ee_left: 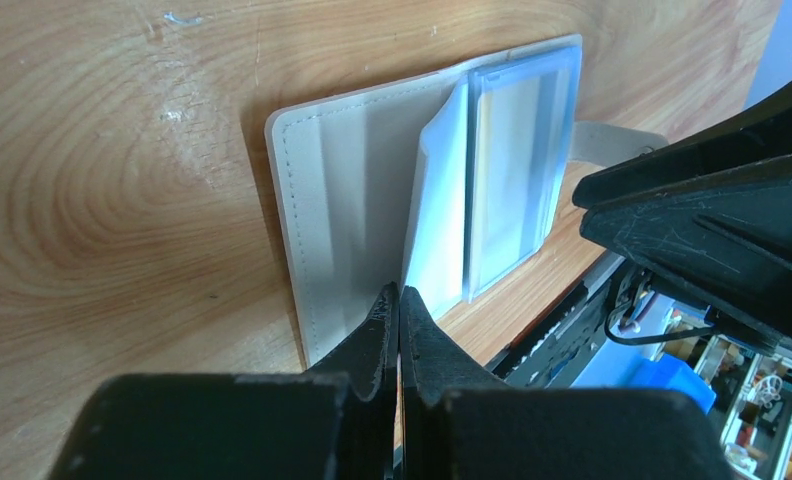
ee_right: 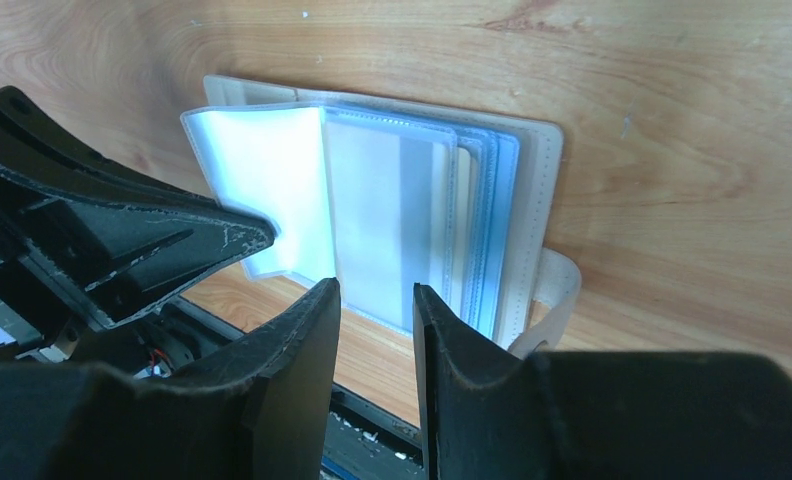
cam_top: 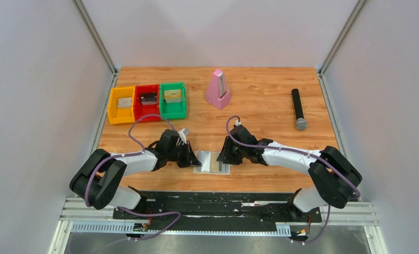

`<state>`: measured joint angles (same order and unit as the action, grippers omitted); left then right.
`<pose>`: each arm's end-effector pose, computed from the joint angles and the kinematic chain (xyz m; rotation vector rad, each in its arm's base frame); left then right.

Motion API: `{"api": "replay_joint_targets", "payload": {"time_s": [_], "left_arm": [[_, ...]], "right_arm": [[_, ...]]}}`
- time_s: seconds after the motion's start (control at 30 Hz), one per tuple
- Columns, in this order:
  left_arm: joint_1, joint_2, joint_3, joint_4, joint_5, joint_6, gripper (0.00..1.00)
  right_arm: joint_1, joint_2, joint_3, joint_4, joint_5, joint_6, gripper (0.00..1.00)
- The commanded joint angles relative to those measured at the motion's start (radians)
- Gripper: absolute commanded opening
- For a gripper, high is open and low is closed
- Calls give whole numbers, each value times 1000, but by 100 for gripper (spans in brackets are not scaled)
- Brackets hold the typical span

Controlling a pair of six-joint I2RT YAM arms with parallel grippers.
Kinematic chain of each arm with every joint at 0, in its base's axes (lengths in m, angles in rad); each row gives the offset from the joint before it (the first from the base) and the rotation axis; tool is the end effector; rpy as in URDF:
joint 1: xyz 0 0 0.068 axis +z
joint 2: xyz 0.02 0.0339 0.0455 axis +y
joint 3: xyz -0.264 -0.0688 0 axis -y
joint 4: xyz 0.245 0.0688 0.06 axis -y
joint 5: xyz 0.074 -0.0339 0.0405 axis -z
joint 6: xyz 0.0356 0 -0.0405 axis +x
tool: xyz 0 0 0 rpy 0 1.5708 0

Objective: Take the credit cards out of the card holder
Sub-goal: Remove the credit card from the card holder.

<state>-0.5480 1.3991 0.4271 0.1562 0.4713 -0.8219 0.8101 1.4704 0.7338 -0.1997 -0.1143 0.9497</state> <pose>0.1922 -0.1362 0.1281 -0.1102 2.6206 -1.1405 0.1902 0.2057 0.1680 0.1385 2.7120 0.7860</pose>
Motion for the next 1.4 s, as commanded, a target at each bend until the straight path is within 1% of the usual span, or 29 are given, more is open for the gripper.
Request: {"api": "replay_joint_targets", "payload": {"time_s": [0.0, 0.1, 0.47, 0.97, 1.37], "left_arm": [[-3, 2, -14, 46, 9, -12, 0], [-2, 1, -16, 44, 7, -10, 0], [-3, 24, -19, 62, 14, -8, 0], [-2, 38, -19, 66, 20, -4, 0], [-3, 30, -20, 61, 22, 0, 0]], "right_arm": [[-3, 15, 4, -17, 61, -17, 34], [-3, 28, 2, -27, 75, -21, 34], [-3, 79, 3, 20, 33, -20, 34], [-1, 66, 40, 70, -32, -54, 34], [1, 84, 83, 53, -46, -71, 34]]}}
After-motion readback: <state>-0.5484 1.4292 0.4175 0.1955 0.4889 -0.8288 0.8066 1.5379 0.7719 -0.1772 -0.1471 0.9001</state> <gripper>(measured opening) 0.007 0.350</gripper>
